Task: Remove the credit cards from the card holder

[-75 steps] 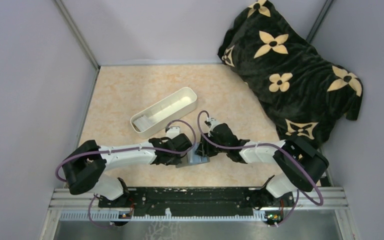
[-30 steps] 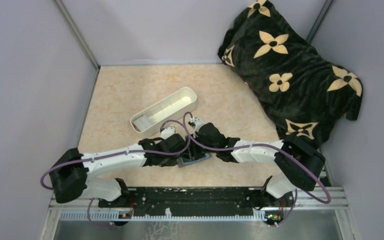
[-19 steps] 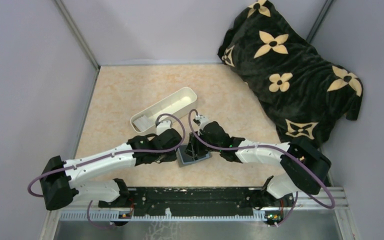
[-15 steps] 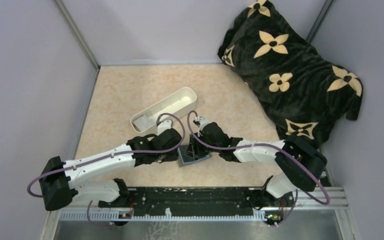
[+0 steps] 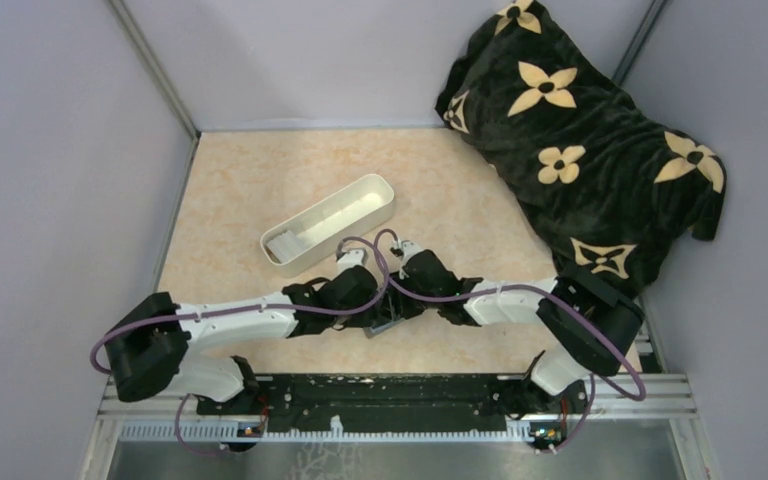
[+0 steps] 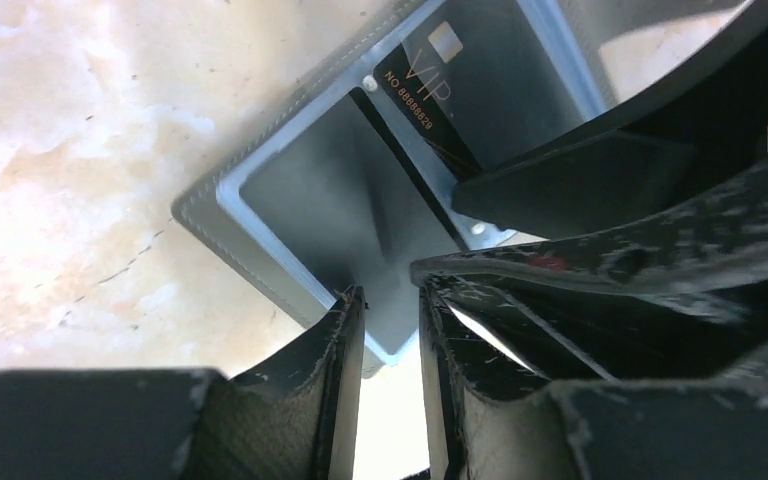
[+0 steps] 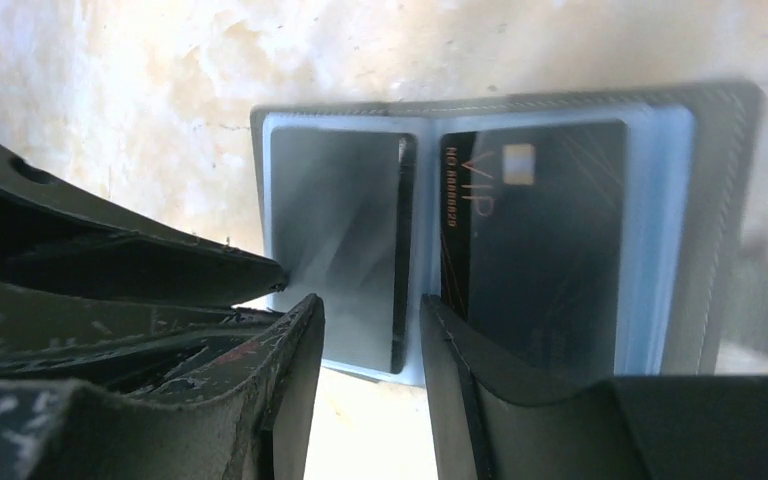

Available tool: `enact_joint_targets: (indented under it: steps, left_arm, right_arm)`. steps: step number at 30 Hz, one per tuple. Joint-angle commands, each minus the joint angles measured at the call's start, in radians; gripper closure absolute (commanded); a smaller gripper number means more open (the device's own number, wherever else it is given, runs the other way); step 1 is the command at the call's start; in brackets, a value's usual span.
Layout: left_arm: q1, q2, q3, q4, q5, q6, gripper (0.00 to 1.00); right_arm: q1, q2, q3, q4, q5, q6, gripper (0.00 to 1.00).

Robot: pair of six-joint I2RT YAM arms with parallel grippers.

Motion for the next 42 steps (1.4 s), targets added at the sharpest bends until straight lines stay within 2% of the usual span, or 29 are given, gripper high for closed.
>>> enact_joint_targets:
  steps: [1, 4, 10, 16, 22, 28, 33, 42]
  left_arm:
    - [0.020, 0.074, -0.016, 0.147, 0.039, -0.003, 0.67]
    - [0.047, 0.137, -0.040, 0.172, 0.044, -0.013, 0.67]
    - [0.123, 0.200, -0.137, 0.295, 0.139, -0.031, 0.69]
    - [0.126, 0.237, -0.125, 0.264, 0.133, -0.017, 0.70]
    - [0.133, 0.230, -0.122, 0.215, 0.101, -0.006, 0.70]
    - [0.170, 0.198, -0.134, 0.218, 0.115, 0.005, 0.70]
    - [0.193, 0.189, -0.131, 0.237, 0.143, 0.023, 0.70]
    - [0.199, 0.182, -0.101, 0.248, 0.182, 0.035, 0.70]
  right_arm:
    - [-0.022, -0.122, 0.001, 0.001, 0.008, -0.018, 0.58]
    - [-0.054, -0.190, -0.002, -0.048, 0.021, -0.039, 0.58]
    - [-0.158, -0.247, -0.036, -0.087, 0.008, -0.079, 0.58]
    - [-0.199, -0.192, -0.024, -0.094, 0.004, -0.124, 0.58]
    - [-0.305, -0.176, -0.007, -0.114, 0.003, -0.143, 0.59]
    - [-0.399, -0.172, -0.005, -0.142, -0.017, -0.165, 0.65]
    - [-0.400, -0.135, -0.016, -0.142, -0.027, -0.171, 0.69]
    - [-0.399, -0.119, -0.077, -0.093, -0.110, -0.132, 0.85]
